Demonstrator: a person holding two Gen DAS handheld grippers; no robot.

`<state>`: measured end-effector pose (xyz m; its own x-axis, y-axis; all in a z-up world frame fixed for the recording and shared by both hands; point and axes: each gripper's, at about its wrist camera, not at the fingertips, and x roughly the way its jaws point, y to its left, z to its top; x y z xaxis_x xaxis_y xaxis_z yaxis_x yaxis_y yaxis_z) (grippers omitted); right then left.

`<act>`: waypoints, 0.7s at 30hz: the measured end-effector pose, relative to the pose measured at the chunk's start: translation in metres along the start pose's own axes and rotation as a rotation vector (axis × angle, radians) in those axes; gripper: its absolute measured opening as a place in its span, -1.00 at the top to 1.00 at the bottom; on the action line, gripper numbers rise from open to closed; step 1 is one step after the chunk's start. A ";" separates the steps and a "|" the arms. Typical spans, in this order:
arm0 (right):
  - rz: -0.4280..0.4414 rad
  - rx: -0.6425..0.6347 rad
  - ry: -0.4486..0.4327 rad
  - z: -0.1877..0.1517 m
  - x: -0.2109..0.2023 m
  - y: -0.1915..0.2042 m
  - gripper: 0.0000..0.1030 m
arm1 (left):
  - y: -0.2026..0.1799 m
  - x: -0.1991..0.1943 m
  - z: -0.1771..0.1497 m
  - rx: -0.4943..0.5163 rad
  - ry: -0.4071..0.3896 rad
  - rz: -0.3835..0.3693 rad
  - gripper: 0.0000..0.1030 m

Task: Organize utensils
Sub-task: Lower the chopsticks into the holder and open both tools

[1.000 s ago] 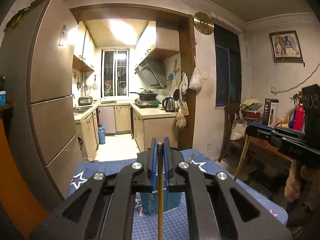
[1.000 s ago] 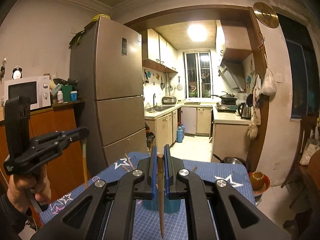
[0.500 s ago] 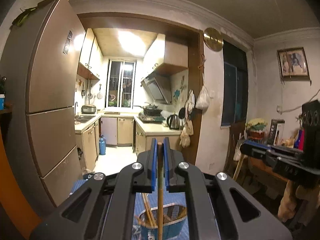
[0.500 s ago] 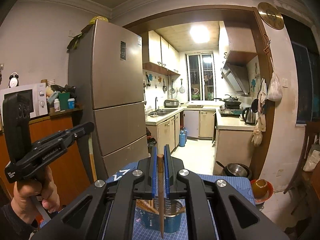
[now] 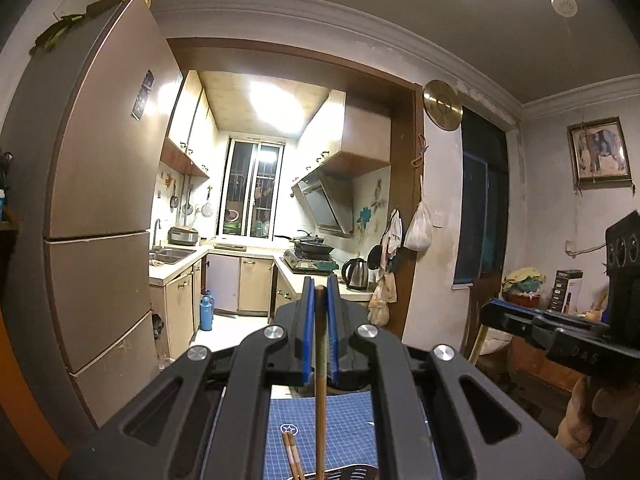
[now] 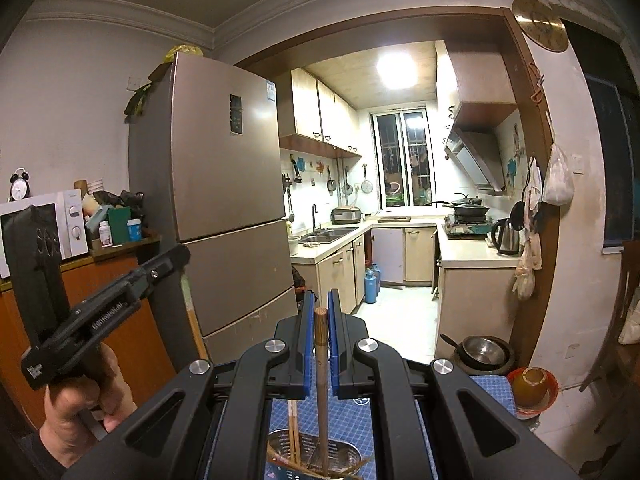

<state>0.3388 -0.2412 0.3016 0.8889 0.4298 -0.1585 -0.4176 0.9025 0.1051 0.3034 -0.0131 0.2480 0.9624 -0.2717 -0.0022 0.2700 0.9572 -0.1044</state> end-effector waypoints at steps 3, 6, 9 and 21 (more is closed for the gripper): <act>0.001 -0.002 0.005 -0.003 0.009 -0.003 0.85 | 0.001 0.008 -0.010 0.001 0.006 0.004 0.91; -0.001 0.000 0.015 -0.008 0.017 -0.009 0.85 | 0.004 0.016 -0.017 0.001 0.016 0.008 0.91; -0.002 0.009 0.020 -0.010 0.023 -0.013 0.85 | 0.004 0.023 -0.021 0.004 0.023 0.011 0.91; 0.013 0.002 0.036 -0.024 0.043 -0.011 0.85 | 0.010 0.034 -0.030 -0.002 0.029 0.016 0.91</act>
<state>0.3773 -0.2316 0.2701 0.8761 0.4420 -0.1925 -0.4286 0.8969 0.1089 0.3380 -0.0156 0.2174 0.9653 -0.2591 -0.0323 0.2545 0.9613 -0.1059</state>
